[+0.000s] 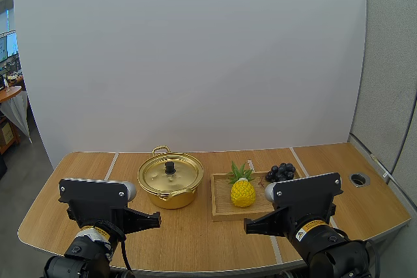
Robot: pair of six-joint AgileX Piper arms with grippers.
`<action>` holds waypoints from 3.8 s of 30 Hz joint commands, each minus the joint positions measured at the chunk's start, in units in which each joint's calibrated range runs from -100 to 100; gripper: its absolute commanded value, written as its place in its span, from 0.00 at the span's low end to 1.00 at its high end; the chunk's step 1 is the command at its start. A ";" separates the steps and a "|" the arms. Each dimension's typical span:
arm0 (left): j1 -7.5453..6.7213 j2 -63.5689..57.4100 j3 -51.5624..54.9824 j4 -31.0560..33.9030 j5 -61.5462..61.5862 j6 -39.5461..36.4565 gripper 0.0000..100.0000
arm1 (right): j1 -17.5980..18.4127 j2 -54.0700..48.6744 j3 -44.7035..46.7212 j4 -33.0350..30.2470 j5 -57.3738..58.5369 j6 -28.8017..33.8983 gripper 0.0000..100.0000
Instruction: Open the pot, put the grape inside, and close it
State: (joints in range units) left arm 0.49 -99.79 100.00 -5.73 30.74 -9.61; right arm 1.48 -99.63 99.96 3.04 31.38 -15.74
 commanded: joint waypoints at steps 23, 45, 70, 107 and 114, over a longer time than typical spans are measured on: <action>0.02 -0.21 -44.27 0.22 14.13 3.78 0.00 | -0.20 -0.37 -38.29 -0.38 13.91 -0.03 0.00; 0.02 8.54 -52.90 0.22 48.64 3.78 0.00 | -0.20 6.43 -48.88 -0.38 54.03 -0.03 0.00; 0.02 33.75 -52.76 1.49 48.04 3.78 0.83 | -0.20 22.31 -48.88 -0.38 54.66 -0.03 1.00; -2.33 77.48 -61.09 -13.84 40.25 37.16 1.00 | -0.20 22.31 -48.88 -0.38 54.66 -0.03 1.00; -3.10 88.95 -67.18 -13.62 40.46 37.16 1.00 | -0.20 22.31 -48.88 -0.38 54.66 -0.03 1.00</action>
State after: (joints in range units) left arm -2.29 -15.22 35.38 -18.32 71.06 27.44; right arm 1.48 -77.19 51.48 2.82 86.32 -15.74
